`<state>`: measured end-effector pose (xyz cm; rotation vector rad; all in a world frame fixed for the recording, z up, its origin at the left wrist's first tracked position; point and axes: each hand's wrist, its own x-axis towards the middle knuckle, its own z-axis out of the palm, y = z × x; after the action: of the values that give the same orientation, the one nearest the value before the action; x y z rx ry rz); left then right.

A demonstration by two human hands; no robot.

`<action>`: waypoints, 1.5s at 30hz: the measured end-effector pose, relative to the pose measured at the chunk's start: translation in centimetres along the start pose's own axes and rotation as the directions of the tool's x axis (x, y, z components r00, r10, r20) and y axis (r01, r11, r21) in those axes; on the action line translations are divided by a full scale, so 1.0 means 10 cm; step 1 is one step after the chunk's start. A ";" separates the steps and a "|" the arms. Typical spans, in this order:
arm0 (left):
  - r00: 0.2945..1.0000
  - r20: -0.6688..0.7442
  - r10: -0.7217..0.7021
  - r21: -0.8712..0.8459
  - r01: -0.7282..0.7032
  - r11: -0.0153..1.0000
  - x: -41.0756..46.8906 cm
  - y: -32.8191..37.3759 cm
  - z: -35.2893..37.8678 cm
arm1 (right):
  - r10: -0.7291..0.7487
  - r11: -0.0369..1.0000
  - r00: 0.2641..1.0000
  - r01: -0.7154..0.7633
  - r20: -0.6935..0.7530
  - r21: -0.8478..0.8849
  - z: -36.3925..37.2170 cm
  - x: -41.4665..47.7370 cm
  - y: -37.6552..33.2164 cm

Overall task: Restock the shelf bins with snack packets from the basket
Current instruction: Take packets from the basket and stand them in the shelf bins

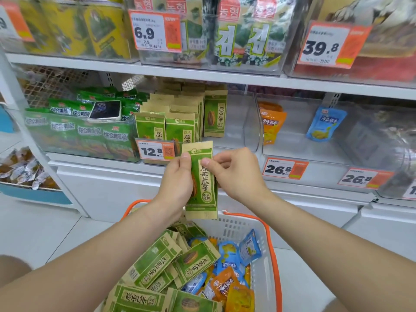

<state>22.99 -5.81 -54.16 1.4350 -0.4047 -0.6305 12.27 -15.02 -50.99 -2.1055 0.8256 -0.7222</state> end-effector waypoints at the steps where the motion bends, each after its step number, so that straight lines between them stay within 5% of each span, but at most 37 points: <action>1: 0.999 -0.023 0.046 0.016 -0.046 0.999 0.03 0.06 0.02 | 0.008 0.999 1.000 -0.009 0.020 0.040 -0.03 0.01 -0.02; 6: 0.948 0.015 0.319 0.341 -0.304 0.890 0.17 0.40 0.08 | -0.065 0.994 0.997 0.067 -0.028 0.082 -0.19 0.18 -0.10; 13: 0.742 0.175 0.647 0.802 -0.488 0.344 0.44 0.61 0.07 | -0.018 0.999 0.951 0.008 -0.309 -0.034 -0.32 0.65 -0.08; 16: 0.702 0.301 0.646 0.870 -0.479 0.115 0.54 0.68 0.07 | -0.058 0.993 0.936 0.019 -0.347 -0.115 -0.29 0.82 -0.06; 19: 0.775 0.363 0.517 0.907 -0.421 -0.005 0.66 0.72 0.10 | -0.051 0.990 0.909 -0.009 -0.414 -0.143 -0.23 1.01 -0.07; 24: 0.871 0.325 0.369 0.946 -0.305 -0.115 0.90 0.65 0.21 | 0.094 0.991 0.886 -0.126 -0.454 -0.040 -0.16 1.35 -0.05; 27: 0.827 0.325 0.459 0.944 -0.254 -0.211 0.97 0.60 0.29 | 0.161 0.972 0.910 -0.214 -0.383 -0.099 -0.08 1.43 0.03; 34: 0.726 0.343 0.596 0.939 -0.243 -0.244 1.18 0.60 0.24 | 0.260 0.921 0.940 -0.310 -0.223 -0.235 0.01 1.72 0.27; 45: 0.707 0.306 0.638 0.952 -0.228 -0.205 1.27 0.57 0.26 | 0.266 0.957 0.940 -0.285 -0.216 -0.062 0.16 2.06 0.38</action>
<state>32.16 -15.62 -49.67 2.4984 -1.2669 0.8575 25.25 -31.52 -50.33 -1.9607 1.2617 -0.7693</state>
